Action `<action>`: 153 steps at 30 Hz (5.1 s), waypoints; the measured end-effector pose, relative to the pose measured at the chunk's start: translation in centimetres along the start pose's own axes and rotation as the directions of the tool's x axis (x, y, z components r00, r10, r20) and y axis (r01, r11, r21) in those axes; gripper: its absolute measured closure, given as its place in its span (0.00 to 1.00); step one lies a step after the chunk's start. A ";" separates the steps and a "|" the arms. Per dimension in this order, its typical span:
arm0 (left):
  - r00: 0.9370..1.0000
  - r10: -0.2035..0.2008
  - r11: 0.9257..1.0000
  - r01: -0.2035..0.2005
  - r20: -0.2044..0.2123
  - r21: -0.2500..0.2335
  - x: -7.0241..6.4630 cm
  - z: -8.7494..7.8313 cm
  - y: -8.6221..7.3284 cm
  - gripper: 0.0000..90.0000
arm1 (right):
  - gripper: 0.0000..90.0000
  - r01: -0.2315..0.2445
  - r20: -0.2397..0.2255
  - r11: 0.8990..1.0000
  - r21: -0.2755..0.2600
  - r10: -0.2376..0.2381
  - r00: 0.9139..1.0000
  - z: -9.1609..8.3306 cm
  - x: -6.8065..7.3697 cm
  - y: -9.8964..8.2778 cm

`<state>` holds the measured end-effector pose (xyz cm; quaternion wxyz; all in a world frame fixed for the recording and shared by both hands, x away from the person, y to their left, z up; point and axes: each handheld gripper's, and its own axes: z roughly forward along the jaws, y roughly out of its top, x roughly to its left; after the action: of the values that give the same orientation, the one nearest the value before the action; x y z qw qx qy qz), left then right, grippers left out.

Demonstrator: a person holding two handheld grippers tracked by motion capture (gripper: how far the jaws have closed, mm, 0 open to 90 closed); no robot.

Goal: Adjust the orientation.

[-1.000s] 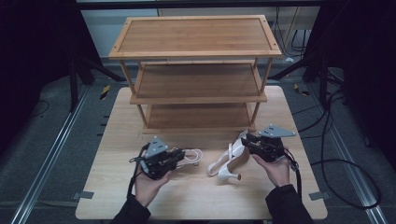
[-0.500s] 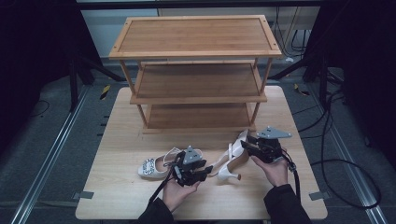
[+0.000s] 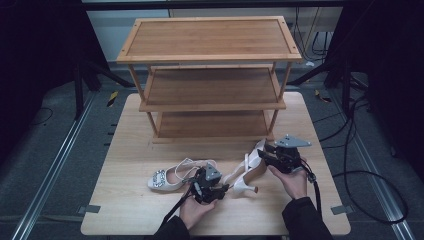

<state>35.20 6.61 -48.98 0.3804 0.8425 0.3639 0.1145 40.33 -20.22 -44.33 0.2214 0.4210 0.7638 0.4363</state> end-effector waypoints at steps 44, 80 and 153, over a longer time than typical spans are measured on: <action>0.971 0.092 0.980 -0.049 0.222 -0.192 -4.8 -3.4 5.7 0.88 | 0.96 -0.015 0.131 0.997 0.070 0.006 0.991 -4.6 -1.8 -4.0; 0.997 -0.014 0.973 -0.004 -0.075 -0.230 5.2 -13.1 -0.8 0.69 | 0.51 -0.115 0.204 0.990 -0.083 0.129 0.970 -8.1 -0.3 -3.9; 0.817 -0.345 0.933 0.247 -0.462 -0.260 19.0 -17.7 -11.8 0.58 | 0.43 -0.181 0.259 0.978 0.105 0.148 0.954 -8.3 2.9 -8.3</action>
<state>34.17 35.06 -47.02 0.3638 0.6767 0.5645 0.3019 29.15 -23.96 -47.03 0.2511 0.5481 0.7184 0.3469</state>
